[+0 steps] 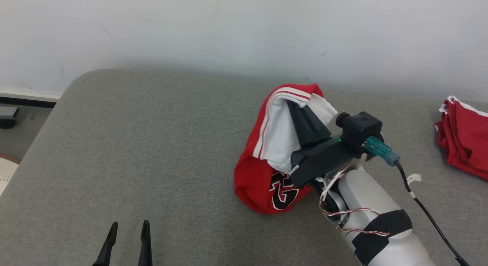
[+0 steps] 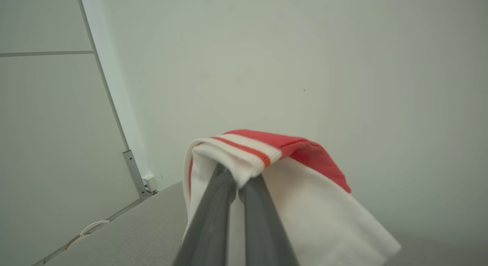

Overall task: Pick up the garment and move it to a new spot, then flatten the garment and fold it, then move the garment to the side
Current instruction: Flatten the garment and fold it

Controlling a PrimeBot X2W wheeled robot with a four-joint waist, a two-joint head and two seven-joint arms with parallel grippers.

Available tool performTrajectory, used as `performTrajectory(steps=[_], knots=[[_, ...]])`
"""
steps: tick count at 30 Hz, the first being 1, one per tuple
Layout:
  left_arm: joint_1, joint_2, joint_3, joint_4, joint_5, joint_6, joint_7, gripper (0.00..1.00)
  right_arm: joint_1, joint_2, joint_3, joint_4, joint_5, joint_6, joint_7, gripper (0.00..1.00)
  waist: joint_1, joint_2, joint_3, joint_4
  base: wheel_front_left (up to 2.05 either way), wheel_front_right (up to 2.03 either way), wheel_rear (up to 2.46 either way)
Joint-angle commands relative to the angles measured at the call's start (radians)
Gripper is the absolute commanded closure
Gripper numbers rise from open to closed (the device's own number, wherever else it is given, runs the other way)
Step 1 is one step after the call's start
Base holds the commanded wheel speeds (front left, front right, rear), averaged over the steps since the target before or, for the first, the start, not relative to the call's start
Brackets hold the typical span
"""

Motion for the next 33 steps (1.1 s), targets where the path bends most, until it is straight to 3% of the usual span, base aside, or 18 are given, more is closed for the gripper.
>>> performTrajectory(steps=[1,9,22,29,30,31,32,33], knots=[[-0.015,0.000,-0.003,0.001,-0.005,0.000,-0.003,0.00,0.006,-0.004,-0.029,0.038,-0.005,-0.002,0.000,1.00,-0.0002,-0.0001,0.007,-0.017,0.00,0.00,0.00],[-0.029,0.000,-0.034,0.009,-0.016,0.000,-0.003,0.00,0.134,-0.053,-0.140,0.064,0.061,-0.002,0.000,1.00,-0.0002,-0.0001,-0.001,-0.022,0.00,0.00,0.00],[0.005,0.000,-0.065,0.015,-0.015,0.000,-0.003,0.00,0.637,-0.104,-0.298,-0.175,0.157,-0.002,0.000,1.00,-0.0002,-0.0001,-0.035,-0.060,0.00,0.00,0.00],[0.005,0.000,-0.066,0.013,-0.007,0.000,-0.003,0.00,0.726,-0.099,-0.258,-0.142,0.145,-0.002,0.000,1.00,-0.0002,-0.0001,-0.033,-0.078,0.00,0.00,0.00],[0.006,0.000,-0.066,0.014,-0.006,0.000,-0.003,0.00,0.720,-0.101,-0.251,-0.129,0.135,-0.002,0.001,0.82,-0.0002,-0.0001,-0.033,-0.080,0.00,0.00,0.00],[0.007,0.000,-0.066,0.015,-0.006,0.000,-0.003,0.00,0.714,-0.098,-0.243,-0.116,0.130,-0.002,0.000,0.20,-0.0002,-0.0001,-0.033,-0.082,0.00,0.00,0.00],[0.008,0.000,-0.066,0.015,-0.006,0.000,-0.003,0.00,0.708,-0.092,-0.238,-0.111,0.127,-0.002,0.000,0.00,-0.0002,-0.0001,-0.034,-0.084,0.00,0.00,0.00],[0.010,0.000,-0.067,0.016,-0.005,0.000,-0.003,0.00,0.700,-0.088,-0.235,-0.113,0.120,-0.002,0.000,0.00,-0.0002,-0.0001,-0.034,-0.086,0.00,0.00,0.00]])
